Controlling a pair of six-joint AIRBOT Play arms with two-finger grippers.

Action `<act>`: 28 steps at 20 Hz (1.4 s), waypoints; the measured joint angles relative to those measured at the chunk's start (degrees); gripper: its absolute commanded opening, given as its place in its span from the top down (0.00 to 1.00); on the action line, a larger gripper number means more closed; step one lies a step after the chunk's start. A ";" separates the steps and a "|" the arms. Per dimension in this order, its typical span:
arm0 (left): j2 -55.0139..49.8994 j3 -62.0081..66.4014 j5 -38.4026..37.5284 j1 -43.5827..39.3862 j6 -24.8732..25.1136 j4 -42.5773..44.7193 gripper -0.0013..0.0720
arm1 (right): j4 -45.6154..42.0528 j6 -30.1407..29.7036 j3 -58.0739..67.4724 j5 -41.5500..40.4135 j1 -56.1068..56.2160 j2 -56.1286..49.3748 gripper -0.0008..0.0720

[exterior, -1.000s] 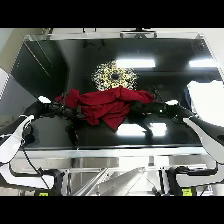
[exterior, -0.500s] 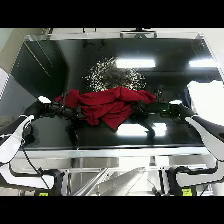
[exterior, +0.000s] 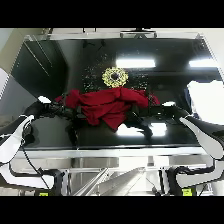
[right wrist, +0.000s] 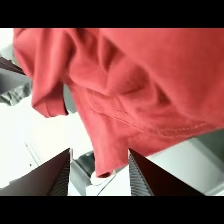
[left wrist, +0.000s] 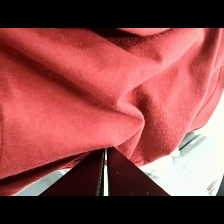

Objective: Fold the shirts.

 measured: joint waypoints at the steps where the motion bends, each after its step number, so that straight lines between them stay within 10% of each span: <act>1: 0.00 0.00 -0.20 0.00 0.02 0.07 0.95 | -0.28 0.44 -0.02 -0.13 0.13 -0.22 0.43; 12: 0.00 0.00 -0.68 0.00 0.46 0.02 0.95 | 5.86 -3.06 0.15 -10.84 0.44 -0.72 0.44; 13: 0.00 0.00 -0.68 0.00 0.46 0.02 0.95 | 7.76 -4.42 0.15 -11.19 0.44 -0.74 0.49; 15: 0.00 0.00 -0.70 0.00 0.48 0.02 0.95 | 11.37 -6.58 0.15 -11.78 0.44 -0.74 0.97; 23: 8.50 4.02 -2.01 4.90 7.50 -11.08 0.95 | 18.27 -10.60 3.21 -8.22 -2.45 3.02 0.97; 28: 26.40 17.05 -5.49 12.52 7.50 -15.30 0.95 | 19.89 -11.45 12.35 0.17 -10.03 23.15 0.97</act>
